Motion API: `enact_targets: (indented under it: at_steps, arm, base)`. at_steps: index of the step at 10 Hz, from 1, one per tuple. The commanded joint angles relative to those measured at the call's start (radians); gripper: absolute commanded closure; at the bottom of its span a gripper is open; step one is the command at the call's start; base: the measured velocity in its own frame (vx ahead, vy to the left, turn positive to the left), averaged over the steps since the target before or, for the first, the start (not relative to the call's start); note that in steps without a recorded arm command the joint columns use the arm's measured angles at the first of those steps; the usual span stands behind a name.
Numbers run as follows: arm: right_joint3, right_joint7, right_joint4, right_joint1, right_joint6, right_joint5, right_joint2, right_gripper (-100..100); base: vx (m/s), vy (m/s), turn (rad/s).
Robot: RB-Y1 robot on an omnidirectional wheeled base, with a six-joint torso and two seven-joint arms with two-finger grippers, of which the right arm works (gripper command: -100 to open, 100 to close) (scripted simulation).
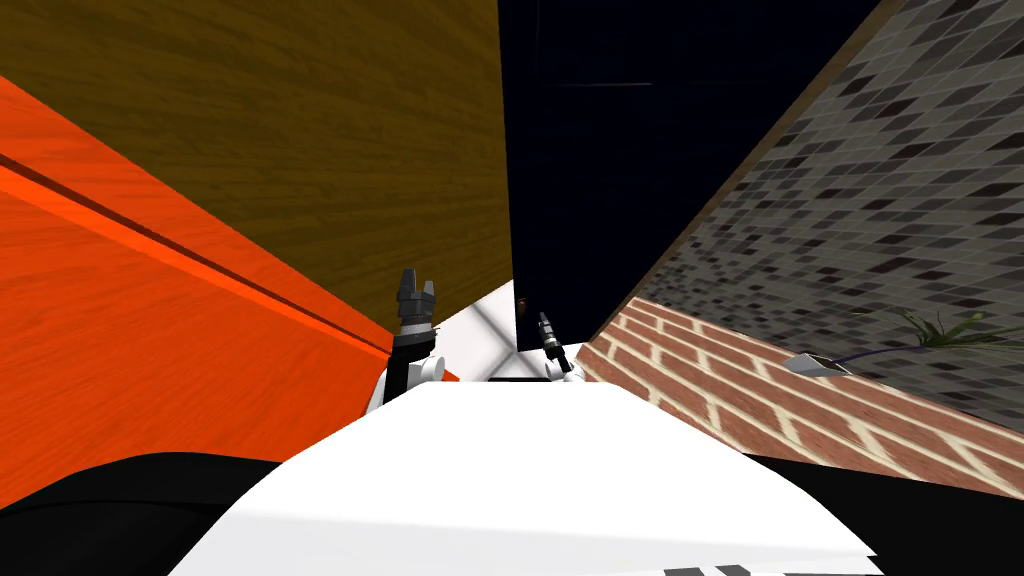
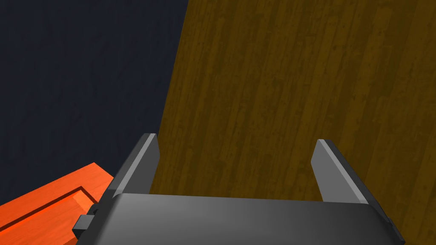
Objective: Push the door open
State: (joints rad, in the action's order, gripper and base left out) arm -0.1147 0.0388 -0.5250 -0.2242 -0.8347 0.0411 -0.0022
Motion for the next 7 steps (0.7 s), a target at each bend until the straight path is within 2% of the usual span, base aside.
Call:
enact_targets:
  at_steps: [1,2,4,5,7]
  arm:
    - [-0.009,0.02,0.008,-0.01,0.0,0.033,0.021,-100]
    - [-0.012,0.028,0.017,-0.018,-0.001,0.048,0.035,-100]
    - [-0.015,0.035,0.024,-0.024,-0.003,0.061,0.048,-100]
    - [-0.015,0.034,0.01,-0.015,0.005,0.055,0.044,-100]
    - [-0.014,0.036,0.013,-0.016,0.002,0.057,0.026,-100]
  base:
    - [-0.162,0.054,0.033]
    - [-0.154,0.092,0.017]
    - [-0.133,0.131,0.008]
    - [-0.053,0.064,-0.006]
    - [0.06,-0.099,0.011]
